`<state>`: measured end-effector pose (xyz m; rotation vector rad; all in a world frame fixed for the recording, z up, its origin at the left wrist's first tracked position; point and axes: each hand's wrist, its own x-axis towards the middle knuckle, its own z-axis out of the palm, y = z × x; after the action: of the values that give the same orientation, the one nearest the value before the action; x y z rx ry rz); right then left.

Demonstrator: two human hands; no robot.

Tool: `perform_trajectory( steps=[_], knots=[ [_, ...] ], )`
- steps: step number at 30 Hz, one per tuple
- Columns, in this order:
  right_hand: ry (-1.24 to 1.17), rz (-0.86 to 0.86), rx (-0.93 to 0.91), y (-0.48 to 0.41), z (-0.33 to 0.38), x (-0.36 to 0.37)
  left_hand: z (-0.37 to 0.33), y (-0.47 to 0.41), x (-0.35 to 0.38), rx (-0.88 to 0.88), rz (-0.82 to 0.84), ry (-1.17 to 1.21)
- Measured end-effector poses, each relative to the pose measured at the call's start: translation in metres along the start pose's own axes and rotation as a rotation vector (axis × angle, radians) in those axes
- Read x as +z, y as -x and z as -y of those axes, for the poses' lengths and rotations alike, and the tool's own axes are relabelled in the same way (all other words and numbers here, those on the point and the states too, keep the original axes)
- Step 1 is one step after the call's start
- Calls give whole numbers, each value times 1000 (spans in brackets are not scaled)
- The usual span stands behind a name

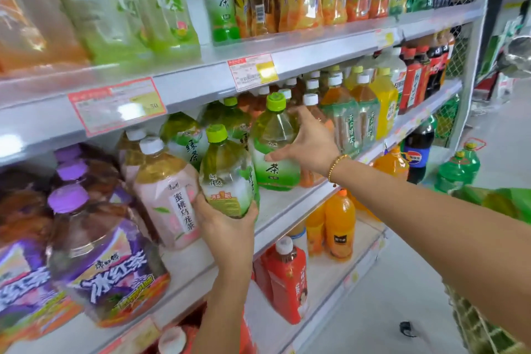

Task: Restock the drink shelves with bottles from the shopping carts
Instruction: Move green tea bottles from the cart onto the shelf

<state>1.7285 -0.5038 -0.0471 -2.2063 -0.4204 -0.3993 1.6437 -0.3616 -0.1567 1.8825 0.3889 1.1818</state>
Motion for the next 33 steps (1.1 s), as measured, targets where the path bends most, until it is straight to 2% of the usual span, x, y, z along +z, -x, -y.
perform_trajectory(
  steps=[5,11,14,16,18,20,21,24,26,29,31,33],
  knots=[
    [214,-35,-40,-10,-7,28,-1,6,16,-146,-109,19],
    [-57,191,-58,-32,-13,47,-11,14,18,-200,-217,-8],
    [1,285,-153,-48,-8,50,-14,17,17,-186,-215,-27],
    [162,164,-252,-50,-8,55,-13,18,17,-193,-201,-25],
    [306,-71,-333,-40,-15,64,-14,18,17,-208,-196,-19],
    [349,-186,-391,-24,-26,74,-15,18,16,-213,-185,-33],
    [302,-160,-398,-18,-33,77,-15,19,15,-216,-178,-42],
    [-37,20,-301,-1,-40,74,-12,20,11,-198,-138,-35],
    [-141,111,-336,8,-24,55,-8,22,10,-166,-98,-12],
    [-40,267,-449,8,9,31,-7,22,8,-146,-30,-96],
    [47,403,-362,5,26,31,-8,18,0,-135,42,-169],
    [87,433,-247,11,32,41,-4,9,-16,-103,142,-233]
  ],
)
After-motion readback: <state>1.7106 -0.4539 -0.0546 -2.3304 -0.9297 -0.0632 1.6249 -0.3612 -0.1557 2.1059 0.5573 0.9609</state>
